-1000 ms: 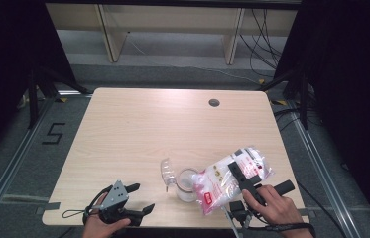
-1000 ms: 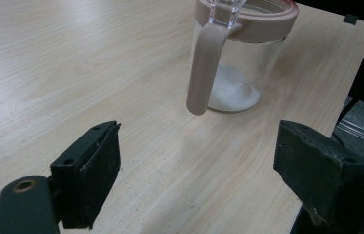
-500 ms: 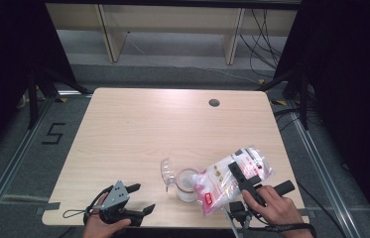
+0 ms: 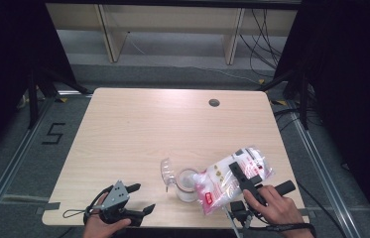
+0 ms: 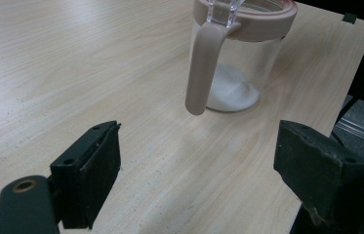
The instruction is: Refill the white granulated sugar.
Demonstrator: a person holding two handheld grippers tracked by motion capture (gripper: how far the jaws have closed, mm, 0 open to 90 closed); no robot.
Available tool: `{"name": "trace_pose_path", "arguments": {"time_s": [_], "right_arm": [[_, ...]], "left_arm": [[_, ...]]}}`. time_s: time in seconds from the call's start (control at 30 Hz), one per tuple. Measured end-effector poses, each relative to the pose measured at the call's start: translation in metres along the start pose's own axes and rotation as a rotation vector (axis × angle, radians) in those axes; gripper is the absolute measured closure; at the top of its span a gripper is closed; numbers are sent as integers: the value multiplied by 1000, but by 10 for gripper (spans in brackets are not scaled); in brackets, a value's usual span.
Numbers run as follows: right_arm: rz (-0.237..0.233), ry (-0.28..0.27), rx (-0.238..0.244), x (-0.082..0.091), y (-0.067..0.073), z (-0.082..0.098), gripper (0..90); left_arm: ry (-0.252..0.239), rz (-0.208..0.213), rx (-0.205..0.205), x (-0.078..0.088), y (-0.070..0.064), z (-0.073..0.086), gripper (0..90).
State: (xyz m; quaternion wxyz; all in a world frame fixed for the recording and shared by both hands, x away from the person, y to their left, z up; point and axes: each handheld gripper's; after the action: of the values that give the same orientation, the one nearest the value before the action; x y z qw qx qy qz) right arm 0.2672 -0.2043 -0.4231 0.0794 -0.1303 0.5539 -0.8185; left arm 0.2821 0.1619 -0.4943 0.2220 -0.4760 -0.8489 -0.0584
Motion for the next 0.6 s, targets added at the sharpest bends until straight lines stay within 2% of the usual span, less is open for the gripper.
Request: {"name": "trace_pose_path", "arguments": {"time_s": [0.07, 0.1, 0.13, 0.2, 0.23, 0.3, 0.33, 0.37, 0.53, 0.6], "right_arm": [[0, -7, -2, -1, 1, 0, 585], [-7, 0, -19, -1, 3, 1, 586], [0, -20, 9, -2, 1, 1, 587], [10, -23, -56, -2, 5, 2, 591], [8, -24, -52, -2, 5, 2, 592], [9, -36, -54, -3, 4, 3, 593], [8, -35, -58, -3, 5, 3, 594], [8, -39, -55, -3, 5, 4, 595], [0, -18, -69, -2, 7, 5, 597], [-5, -16, -79, -2, 8, 5, 598]], "left_arm": [[-1, 0, 0, 0, 0, 0, 170], [-5, -3, 30, 0, -2, 1, 170], [-4, -3, 29, 0, -1, 1, 169], [-4, -3, 30, 0, -1, 1, 170], [2, -3, 27, 0, -1, 0, 170], [8, -2, -3, 1, 0, 0, 170], [8, -2, -2, 1, 0, 0, 169], [4, -4, 24, 0, -1, 0, 169], [-5, -4, 32, -1, -2, 1, 170], [0, -2, 9, 0, -1, 0, 169]]}}
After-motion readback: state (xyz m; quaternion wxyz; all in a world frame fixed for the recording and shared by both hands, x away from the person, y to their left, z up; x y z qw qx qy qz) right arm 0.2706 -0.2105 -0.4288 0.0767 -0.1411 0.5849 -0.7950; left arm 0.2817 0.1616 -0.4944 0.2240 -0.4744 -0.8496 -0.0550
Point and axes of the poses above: each handheld gripper's, and its own axes: x roughly backward along the jaws, z roughly out of its underside, y roughly to its left, and after that the axes turned 6 degrees about z, right-handed
